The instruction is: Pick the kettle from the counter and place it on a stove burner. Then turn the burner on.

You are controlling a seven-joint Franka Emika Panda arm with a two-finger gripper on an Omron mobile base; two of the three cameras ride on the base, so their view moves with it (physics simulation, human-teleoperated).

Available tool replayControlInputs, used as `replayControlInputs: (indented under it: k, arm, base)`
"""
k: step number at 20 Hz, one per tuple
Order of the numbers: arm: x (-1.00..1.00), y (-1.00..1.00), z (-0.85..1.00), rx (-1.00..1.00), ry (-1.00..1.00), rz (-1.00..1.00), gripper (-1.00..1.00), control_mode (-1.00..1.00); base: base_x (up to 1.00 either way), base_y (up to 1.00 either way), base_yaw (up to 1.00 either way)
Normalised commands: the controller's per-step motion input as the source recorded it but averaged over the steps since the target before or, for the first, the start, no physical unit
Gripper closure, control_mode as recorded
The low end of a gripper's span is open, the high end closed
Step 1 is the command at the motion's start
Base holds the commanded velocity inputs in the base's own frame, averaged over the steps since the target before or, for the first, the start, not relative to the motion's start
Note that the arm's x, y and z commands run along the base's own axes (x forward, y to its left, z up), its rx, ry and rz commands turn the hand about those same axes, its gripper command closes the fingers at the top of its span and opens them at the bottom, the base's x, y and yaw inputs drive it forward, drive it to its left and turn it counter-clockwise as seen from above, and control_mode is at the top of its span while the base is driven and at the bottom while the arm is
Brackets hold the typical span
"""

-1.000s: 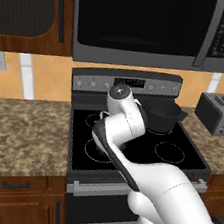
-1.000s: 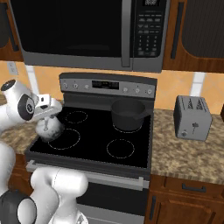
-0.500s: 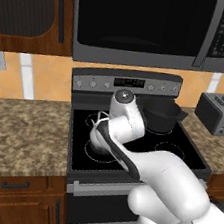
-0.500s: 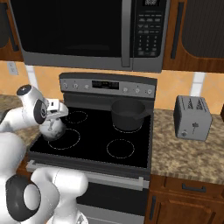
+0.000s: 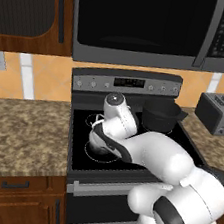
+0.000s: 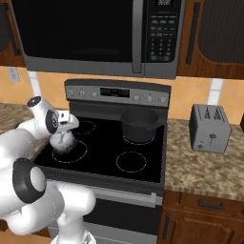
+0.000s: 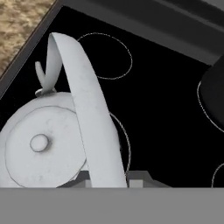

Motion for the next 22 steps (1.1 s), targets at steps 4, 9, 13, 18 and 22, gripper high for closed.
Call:
replayControlInputs:
  k: [4, 9, 13, 18, 22]
  arm:
    - [0.31, 0.0, -0.38, -0.01, 0.08, 0.0, 1.0, -1.0]
    - [0.23, 0.0, -0.5, 0.0, 0.08, 0.0, 1.0, -1.0]
    - [0.08, -0.01, -0.5, 0.0, 0.06, 0.0, 1.0, -1.0]
    - [0.0, 0.0, -0.05, 0.0, -0.03, 0.0, 1.0, -1.0]
    - [0.0, 0.0, 0.0, 0.0, 0.0, 0.0, -1.0, -1.0]
  base:
    - [0.0, 0.0, 0.0]
    - [0.0, 0.0, 0.0]
    - [0.0, 0.0, 0.0]
    - [0.0, 0.0, 0.0]
    - [0.0, 0.0, 0.0]
